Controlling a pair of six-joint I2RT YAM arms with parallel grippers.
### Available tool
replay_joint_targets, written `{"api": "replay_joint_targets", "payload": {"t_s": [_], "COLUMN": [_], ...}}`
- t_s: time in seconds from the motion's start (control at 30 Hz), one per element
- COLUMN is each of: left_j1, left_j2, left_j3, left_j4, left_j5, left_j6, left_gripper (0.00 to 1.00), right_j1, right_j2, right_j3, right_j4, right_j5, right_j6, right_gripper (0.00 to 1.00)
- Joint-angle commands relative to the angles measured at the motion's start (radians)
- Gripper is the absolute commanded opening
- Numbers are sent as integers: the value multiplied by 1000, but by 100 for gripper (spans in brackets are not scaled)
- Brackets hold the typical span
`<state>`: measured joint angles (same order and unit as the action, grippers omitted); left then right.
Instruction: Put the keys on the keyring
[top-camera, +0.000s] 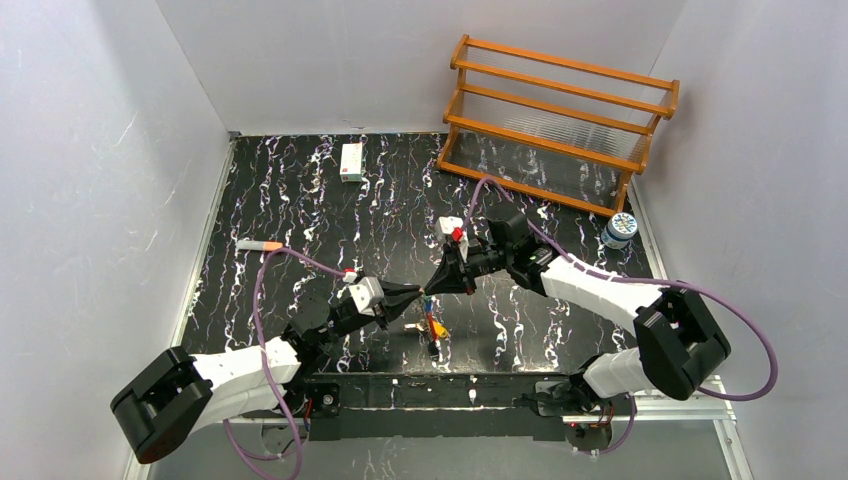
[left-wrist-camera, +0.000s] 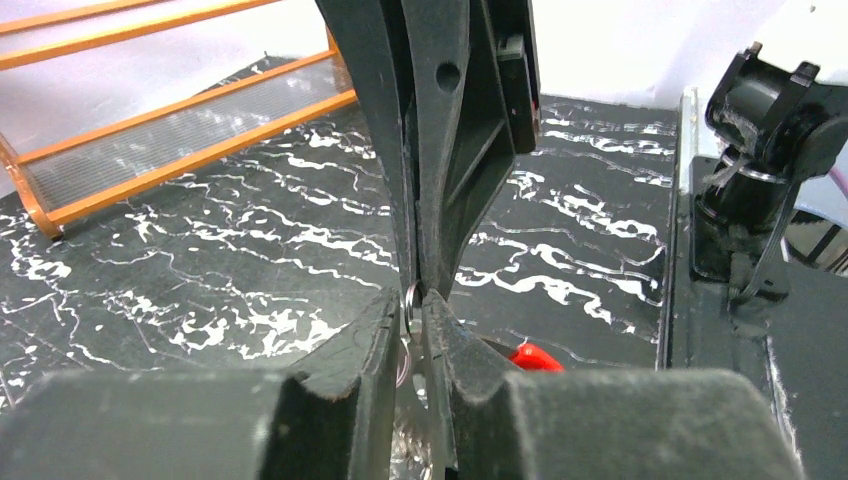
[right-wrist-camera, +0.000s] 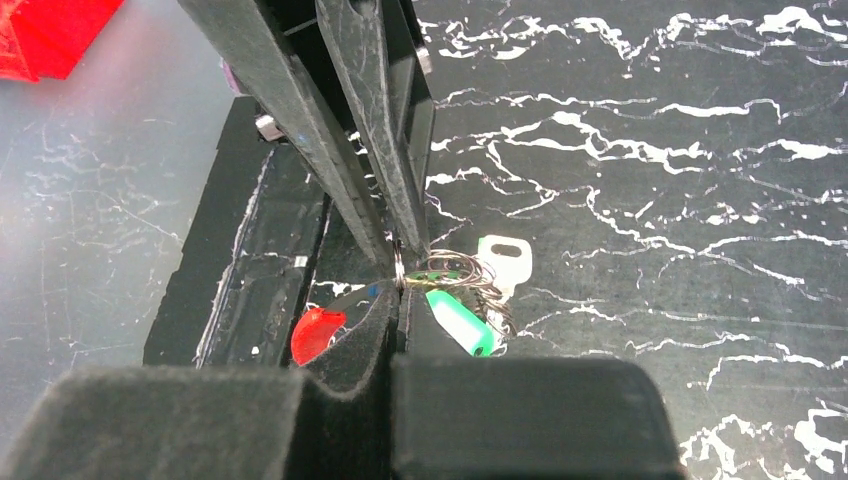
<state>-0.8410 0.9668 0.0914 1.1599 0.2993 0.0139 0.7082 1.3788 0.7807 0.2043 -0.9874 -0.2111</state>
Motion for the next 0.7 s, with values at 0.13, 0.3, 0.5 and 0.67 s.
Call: {"api": "replay_joint_targets", "payload": {"t_s": [0.13, 0.3, 0.5, 0.67], "left_j1": [-4, -4, -4, -4], "left_j2": [-56, -103, -111, -105], "left_j3": [25, 91, 159, 192], "left_j4": [-57, -277, -481, -561], "left_j5": [-80, -90, -69, -24], "left_j6": [48, 136, 220, 265], "left_gripper": [37, 48, 52, 51], "right_j1": [8, 33, 110, 172], "right_j2": [-47, -48, -6, 42], "right_j3": [111, 156, 229, 273], "right_j4": [-274, -414, -549, -621], "right_j5": [157, 257, 412, 520], "right_j6": [-130, -190, -239, -256], "right_gripper": [1, 1, 1, 1]}}
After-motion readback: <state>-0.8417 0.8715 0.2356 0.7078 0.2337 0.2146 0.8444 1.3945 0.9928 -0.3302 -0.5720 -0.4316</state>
